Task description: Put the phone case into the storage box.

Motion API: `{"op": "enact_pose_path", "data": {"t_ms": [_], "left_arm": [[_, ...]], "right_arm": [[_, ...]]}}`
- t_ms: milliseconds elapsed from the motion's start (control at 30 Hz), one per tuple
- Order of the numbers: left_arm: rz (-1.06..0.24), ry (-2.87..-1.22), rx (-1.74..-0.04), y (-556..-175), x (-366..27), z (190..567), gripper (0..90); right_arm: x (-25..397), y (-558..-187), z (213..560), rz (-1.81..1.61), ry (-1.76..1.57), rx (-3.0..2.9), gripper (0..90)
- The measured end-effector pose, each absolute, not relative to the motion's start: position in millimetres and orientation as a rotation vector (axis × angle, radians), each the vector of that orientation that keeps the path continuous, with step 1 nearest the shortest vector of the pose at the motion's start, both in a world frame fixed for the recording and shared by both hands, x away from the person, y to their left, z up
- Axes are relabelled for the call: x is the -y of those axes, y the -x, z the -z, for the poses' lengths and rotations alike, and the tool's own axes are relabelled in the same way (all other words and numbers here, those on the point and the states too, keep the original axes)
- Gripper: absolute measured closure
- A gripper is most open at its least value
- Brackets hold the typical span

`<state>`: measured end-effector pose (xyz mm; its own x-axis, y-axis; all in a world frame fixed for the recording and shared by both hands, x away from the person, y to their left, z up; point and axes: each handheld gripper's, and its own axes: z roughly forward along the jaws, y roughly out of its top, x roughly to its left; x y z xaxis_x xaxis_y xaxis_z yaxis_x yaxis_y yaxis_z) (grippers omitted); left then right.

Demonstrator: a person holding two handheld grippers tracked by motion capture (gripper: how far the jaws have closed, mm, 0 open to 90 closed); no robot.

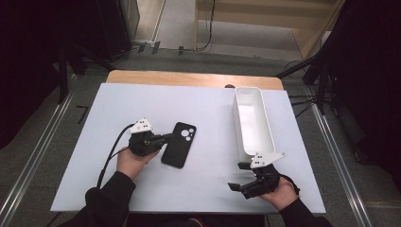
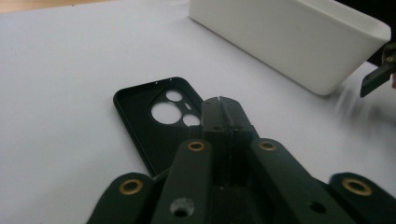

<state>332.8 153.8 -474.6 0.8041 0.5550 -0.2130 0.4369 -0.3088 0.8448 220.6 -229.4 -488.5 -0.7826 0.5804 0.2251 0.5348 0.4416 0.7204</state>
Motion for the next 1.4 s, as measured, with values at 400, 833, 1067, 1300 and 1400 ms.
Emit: {"op": "enact_pose_path", "data": {"t_ms": [400,833,1067,1300,1400], "left_arm": [[-0.138,-1.954,-0.790,-330,-158,489,89.4],[-0.109,-2.067,-0.846,-327,-155,500,89.4],[-0.070,-2.101,-0.900,-328,-154,505,89.3],[-0.061,-2.112,-0.924,-330,-154,506,89.3],[-0.070,-2.117,-0.935,-330,-156,505,89.3]], "right_arm": [[227,-222,487,-1.285,-0.987,-2.619,13.2],[223,-224,488,-1.274,-0.970,-2.642,13.2],[223,-224,488,-1.275,-0.968,-2.642,13.2],[222,-224,488,-1.269,-0.962,-2.643,13.2],[222,-224,488,-1.266,-0.962,-2.641,13.2]]}}
